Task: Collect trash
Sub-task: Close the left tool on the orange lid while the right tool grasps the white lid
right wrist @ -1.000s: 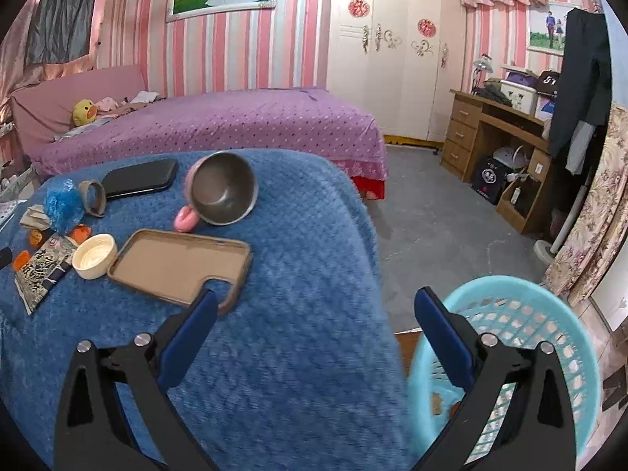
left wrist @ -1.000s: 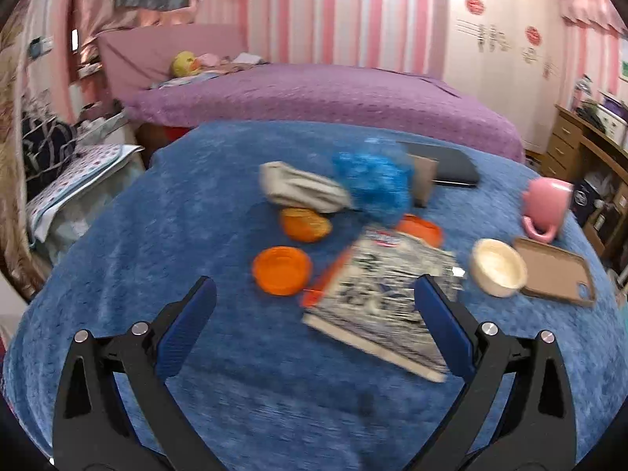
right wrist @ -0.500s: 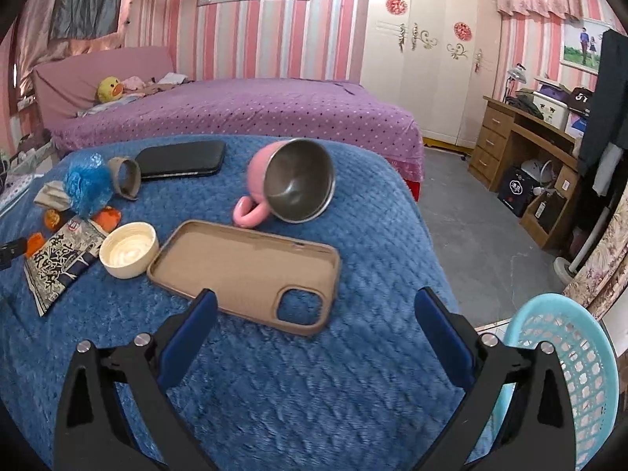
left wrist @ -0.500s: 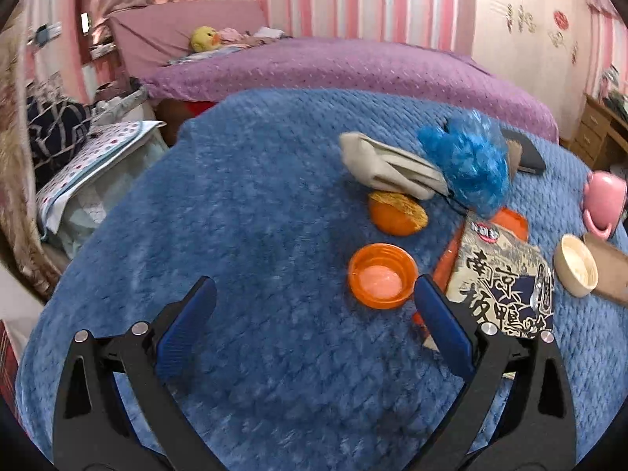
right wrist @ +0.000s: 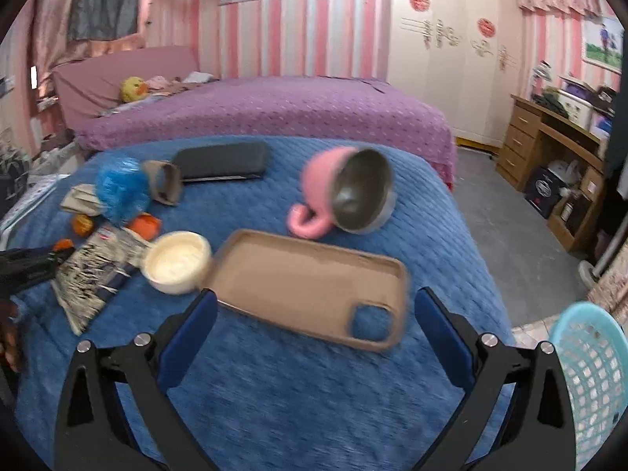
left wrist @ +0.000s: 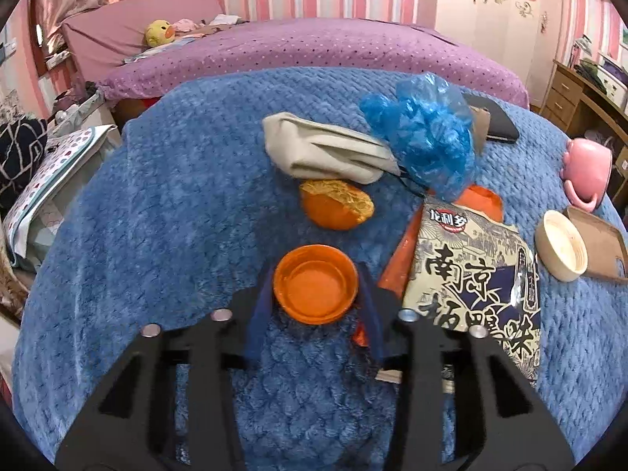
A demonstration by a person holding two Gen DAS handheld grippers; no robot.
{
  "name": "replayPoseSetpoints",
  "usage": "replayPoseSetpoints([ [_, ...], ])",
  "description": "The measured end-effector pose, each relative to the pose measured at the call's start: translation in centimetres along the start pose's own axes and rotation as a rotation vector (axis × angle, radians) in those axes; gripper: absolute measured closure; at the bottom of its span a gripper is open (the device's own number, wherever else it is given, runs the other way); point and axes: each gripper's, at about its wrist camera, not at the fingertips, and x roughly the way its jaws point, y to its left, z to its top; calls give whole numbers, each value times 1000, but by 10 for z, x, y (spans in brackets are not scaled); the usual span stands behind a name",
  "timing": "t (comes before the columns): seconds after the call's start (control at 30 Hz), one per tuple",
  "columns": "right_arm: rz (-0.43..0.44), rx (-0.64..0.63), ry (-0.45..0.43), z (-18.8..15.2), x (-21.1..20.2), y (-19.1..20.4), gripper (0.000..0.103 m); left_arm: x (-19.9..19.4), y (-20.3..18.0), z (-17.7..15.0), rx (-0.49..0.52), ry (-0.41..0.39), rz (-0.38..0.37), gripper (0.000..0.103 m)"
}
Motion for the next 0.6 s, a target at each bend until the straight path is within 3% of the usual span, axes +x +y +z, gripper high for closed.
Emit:
replayPoseSetpoints([
  [0.13,57,-71,9,8,10,38,8,-6,3,-1,4,-19,-3,64],
  [0.37,154,-153,68,19,37,94,40,-16,28,-3,-17,-52,66,64],
  [0.5,190,-191,100,18,50,118,54,-20,43,-4,-49,-60,80,64],
  [0.6,195,-224,132,16,62,129,74,-20,49,-5,-70,-55,84,64],
])
